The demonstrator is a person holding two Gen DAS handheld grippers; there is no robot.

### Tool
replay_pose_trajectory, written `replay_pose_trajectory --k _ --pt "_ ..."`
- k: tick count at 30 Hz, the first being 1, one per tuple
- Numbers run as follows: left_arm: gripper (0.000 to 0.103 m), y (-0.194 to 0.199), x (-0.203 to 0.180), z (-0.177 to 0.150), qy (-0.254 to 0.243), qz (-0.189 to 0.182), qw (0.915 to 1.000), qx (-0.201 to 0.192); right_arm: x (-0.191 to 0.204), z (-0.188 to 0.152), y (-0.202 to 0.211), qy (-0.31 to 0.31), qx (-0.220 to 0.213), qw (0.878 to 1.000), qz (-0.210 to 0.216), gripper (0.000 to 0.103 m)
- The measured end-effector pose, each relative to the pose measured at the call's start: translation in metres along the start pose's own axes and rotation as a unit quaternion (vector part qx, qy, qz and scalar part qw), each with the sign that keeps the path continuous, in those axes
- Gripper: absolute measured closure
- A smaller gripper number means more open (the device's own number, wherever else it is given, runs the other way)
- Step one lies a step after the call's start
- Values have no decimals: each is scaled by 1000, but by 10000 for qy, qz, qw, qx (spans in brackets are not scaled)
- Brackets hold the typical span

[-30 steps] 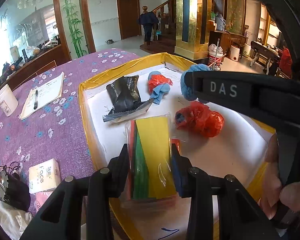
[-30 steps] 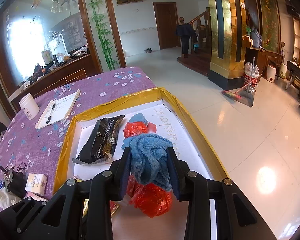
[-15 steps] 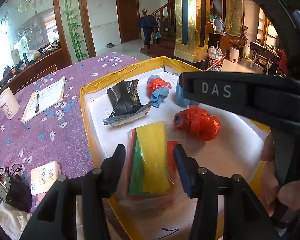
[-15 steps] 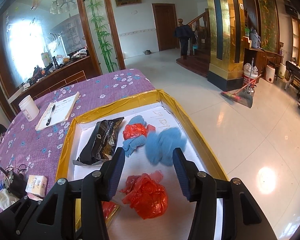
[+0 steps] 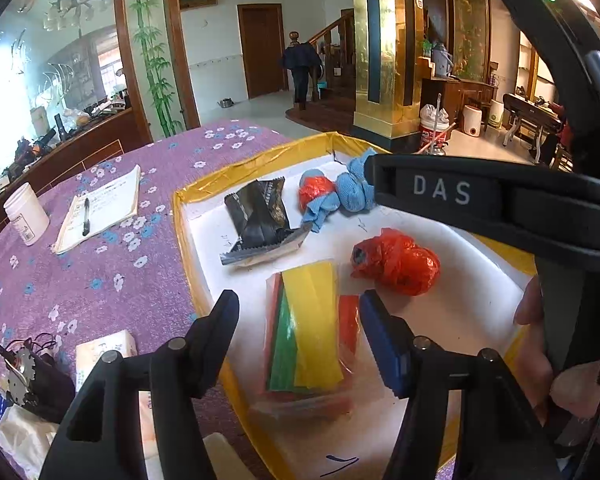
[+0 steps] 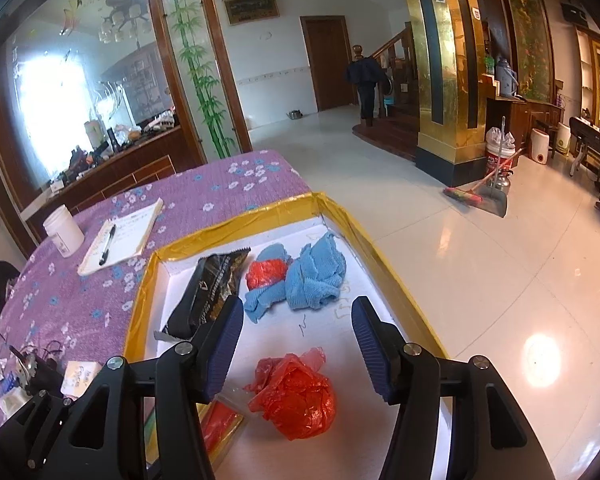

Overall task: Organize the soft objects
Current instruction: 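Carry the sponge pack and blue cloth over the tray and open both grippers, then grasp the blue tissue pack on the table with the left gripper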

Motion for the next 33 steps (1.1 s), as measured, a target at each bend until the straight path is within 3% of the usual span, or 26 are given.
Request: replay_pose_trajectory --k 7,14,25,33 --pt "33 26 1 8 45 9 9997 -253 -9 2 16 -254 -400 9988 -99 38" --pt "27 68 7 2 -126 121 9979 -626 -8 5 28 -400 -406 9983 -133 37" --pt "26 108 39 -6 50 144 9958 -905 48 -6 66 165 -441 9987 212 33" --pt "26 127 85 -22 395 218 9965 -704 98 -21 80 554 -383 9956 648 32"
Point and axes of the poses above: each gripper's, at about its wrist camera, not at the fingertips, and y roughly against the way its jaws point, x to its left, z to its top, the point moved 1 cm from there along -y, roughly the way its jaws point, and after that the axes turned 14 degrees about y, right-handed, at the moved point
